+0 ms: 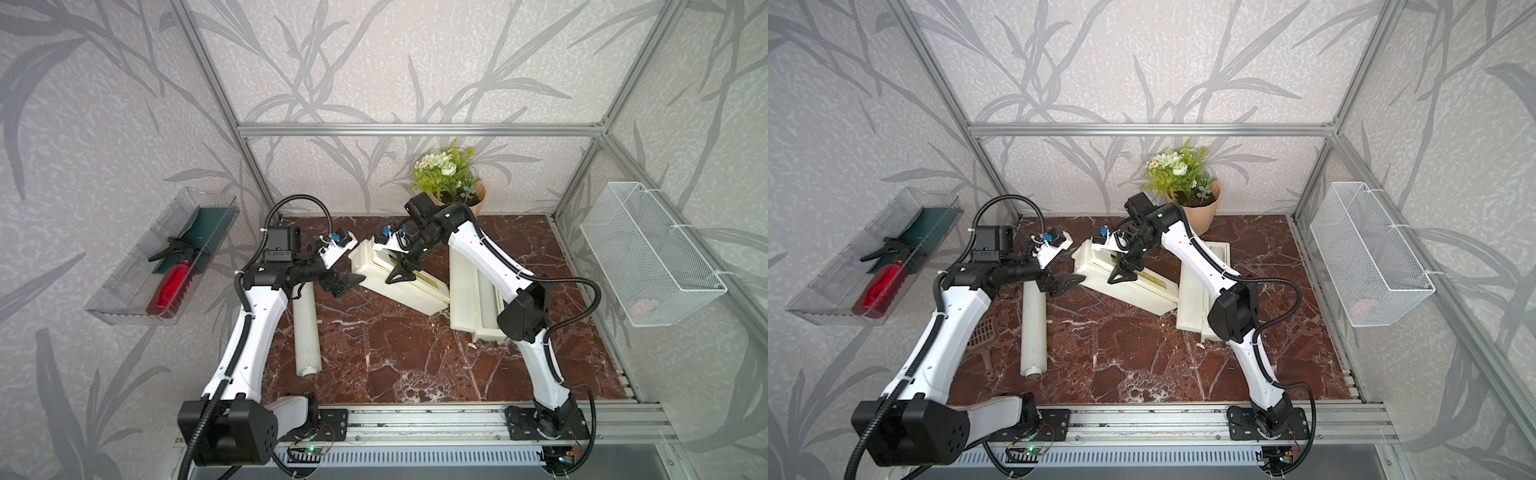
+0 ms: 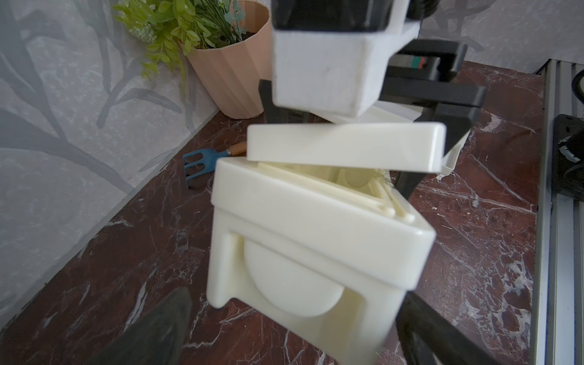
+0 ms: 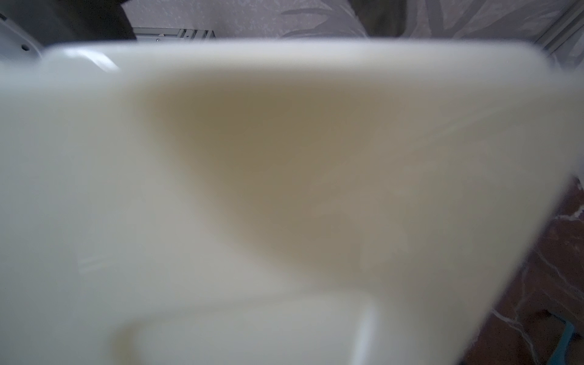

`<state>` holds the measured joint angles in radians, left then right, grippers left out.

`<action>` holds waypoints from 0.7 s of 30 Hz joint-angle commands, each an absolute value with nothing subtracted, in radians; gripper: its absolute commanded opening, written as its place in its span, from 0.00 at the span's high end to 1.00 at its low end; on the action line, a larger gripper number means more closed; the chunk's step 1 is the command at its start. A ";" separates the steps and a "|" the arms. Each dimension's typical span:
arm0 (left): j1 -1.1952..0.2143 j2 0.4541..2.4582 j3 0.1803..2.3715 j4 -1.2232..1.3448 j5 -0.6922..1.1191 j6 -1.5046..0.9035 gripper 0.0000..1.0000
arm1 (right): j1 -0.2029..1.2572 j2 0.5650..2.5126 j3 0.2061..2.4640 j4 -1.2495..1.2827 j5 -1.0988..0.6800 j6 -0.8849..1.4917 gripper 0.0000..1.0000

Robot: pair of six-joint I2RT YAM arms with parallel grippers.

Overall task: Put plastic wrap rolls into dispensers
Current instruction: Pick up the plastic wrap cutting box from the center of the board, then open the lid of the plastic wrap cutting box.

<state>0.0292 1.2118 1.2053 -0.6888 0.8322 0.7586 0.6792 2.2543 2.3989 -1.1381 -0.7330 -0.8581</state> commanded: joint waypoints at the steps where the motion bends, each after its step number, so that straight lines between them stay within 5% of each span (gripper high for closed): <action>1: 0.037 1.186 1.199 -0.672 0.812 0.788 0.00 | 0.703 2.187 2.434 -1.200 -0.821 -1.065 0.27; 21: -0.026 1.084 1.052 -0.555 0.823 0.801 0.00 | 0.765 2.149 2.430 -1.245 -0.810 -1.213 0.20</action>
<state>-0.0189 1.0988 1.0721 -0.6056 0.8204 0.7696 0.7357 2.2147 2.4096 -1.1572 -0.6697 -1.0016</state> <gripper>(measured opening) 0.997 0.875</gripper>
